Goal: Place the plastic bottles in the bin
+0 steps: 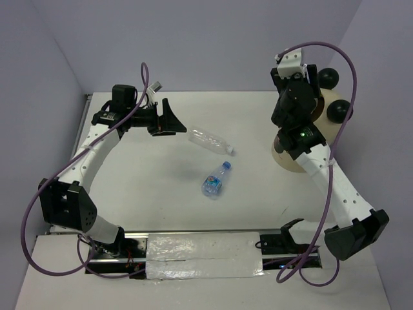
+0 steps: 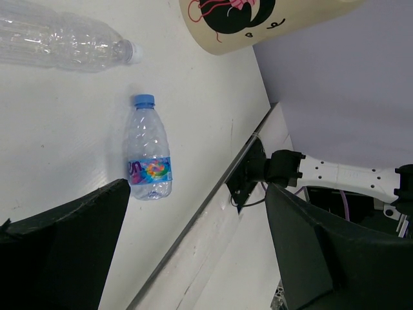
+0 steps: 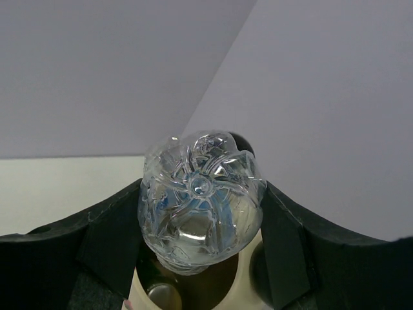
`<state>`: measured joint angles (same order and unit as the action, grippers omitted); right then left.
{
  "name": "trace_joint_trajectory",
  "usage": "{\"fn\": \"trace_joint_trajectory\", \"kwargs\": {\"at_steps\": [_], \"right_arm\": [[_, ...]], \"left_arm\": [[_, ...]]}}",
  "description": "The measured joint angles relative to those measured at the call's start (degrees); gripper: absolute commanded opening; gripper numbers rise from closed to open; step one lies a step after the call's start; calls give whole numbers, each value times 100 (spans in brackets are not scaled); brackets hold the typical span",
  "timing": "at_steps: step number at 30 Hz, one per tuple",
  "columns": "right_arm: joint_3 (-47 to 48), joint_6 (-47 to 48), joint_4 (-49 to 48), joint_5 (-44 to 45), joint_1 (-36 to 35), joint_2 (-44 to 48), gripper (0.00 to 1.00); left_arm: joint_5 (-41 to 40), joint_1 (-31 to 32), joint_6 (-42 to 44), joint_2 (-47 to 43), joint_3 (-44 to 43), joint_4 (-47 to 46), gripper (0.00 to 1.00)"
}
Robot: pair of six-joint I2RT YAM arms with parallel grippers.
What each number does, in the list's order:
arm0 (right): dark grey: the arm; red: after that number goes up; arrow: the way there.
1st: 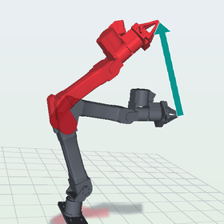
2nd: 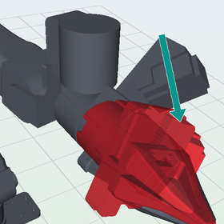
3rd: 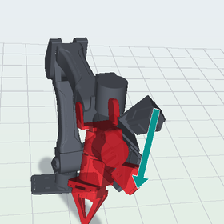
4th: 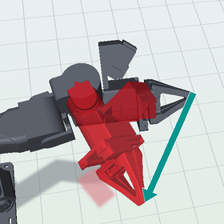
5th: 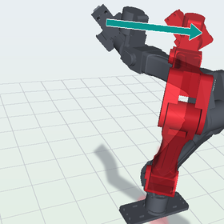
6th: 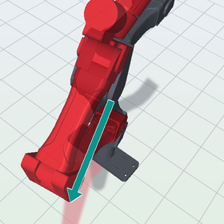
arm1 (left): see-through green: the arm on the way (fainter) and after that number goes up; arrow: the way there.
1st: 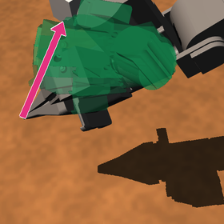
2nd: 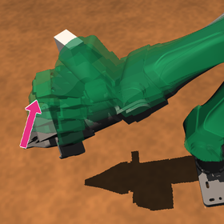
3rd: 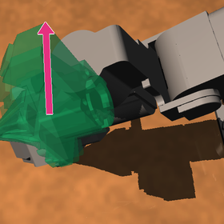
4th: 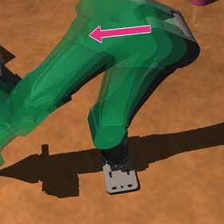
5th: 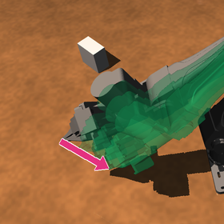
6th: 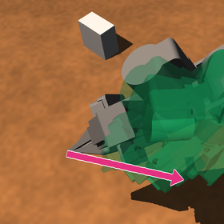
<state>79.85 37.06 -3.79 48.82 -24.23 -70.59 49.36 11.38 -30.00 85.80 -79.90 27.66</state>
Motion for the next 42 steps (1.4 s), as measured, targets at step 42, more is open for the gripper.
{"fn": "trace_joint_trajectory", "kwargs": {"at_steps": [42], "right_arm": [[1320, -4662, 4376, -3117, 162, -4, 100]], "left_arm": [[-2990, 1987, -11, 1954, -1427, 1209, 99]]}}
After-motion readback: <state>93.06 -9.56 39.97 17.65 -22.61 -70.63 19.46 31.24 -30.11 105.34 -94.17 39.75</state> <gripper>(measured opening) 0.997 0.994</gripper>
